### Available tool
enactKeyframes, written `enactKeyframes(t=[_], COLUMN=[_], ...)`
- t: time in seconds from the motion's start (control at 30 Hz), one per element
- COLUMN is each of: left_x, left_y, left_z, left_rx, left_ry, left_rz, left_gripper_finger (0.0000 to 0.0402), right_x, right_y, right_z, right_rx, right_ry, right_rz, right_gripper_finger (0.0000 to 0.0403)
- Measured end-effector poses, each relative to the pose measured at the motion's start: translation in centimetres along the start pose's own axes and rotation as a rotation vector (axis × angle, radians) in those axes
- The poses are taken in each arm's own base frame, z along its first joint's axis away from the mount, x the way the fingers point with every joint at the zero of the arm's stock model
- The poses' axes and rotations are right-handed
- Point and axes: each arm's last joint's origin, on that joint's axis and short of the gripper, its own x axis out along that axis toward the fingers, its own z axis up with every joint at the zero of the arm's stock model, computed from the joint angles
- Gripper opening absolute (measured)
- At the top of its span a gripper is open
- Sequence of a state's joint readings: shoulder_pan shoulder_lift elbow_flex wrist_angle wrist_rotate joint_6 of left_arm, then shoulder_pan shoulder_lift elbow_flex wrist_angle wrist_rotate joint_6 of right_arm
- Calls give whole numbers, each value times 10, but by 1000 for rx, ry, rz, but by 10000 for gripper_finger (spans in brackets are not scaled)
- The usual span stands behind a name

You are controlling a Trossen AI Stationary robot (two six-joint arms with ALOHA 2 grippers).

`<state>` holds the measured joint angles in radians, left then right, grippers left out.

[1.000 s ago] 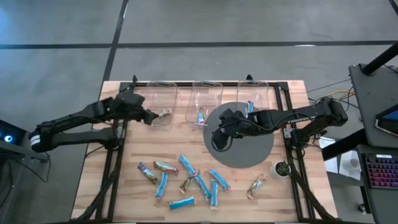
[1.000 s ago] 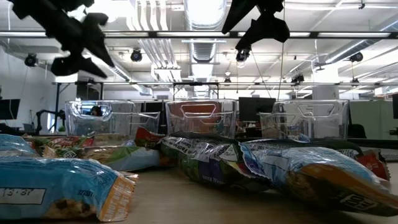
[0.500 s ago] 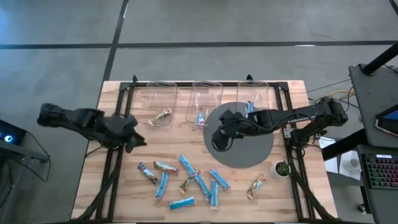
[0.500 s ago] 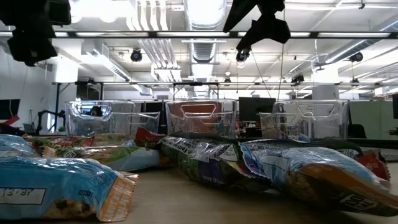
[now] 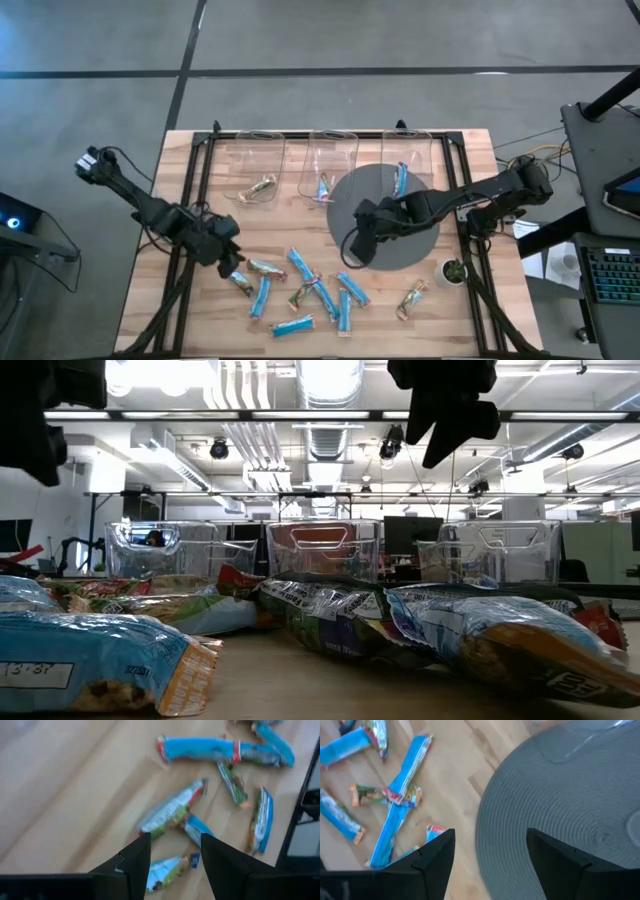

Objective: Pick and place Granola Bars by type
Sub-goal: Put the blue granola bar into the right transparent bin

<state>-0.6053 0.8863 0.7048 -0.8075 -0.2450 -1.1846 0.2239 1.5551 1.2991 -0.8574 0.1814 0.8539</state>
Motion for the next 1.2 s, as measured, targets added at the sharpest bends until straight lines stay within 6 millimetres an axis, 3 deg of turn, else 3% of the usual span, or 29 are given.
enactKeyframes(t=[0.17, 0.47, 0.7, 0.87, 1.2], left_x=[13, 40, 51, 55, 74], left_y=[-15, -30, -37, -39, -25], left_z=[-14, -49, -52, -53, -61], left_rx=[45, 310, 421, 601, 888], left_ry=[87, 231, 260, 278, 368], left_rz=[-23, 39, 72, 71, 178], left_gripper_finger=[155, 155, 155, 155, 155], right_x=[6, 17, 23, 23, 24], right_y=[6, 15, 16, 14, 4], right_z=[-6, -15, -17, -15, -6], right_rx=[-30, -109, -149, -175, -150], right_ry=[21, 51, 70, 71, 77], right_rz=[-3, -11, -31, -33, -64], right_gripper_finger=[235, 235, 235, 235, 235])
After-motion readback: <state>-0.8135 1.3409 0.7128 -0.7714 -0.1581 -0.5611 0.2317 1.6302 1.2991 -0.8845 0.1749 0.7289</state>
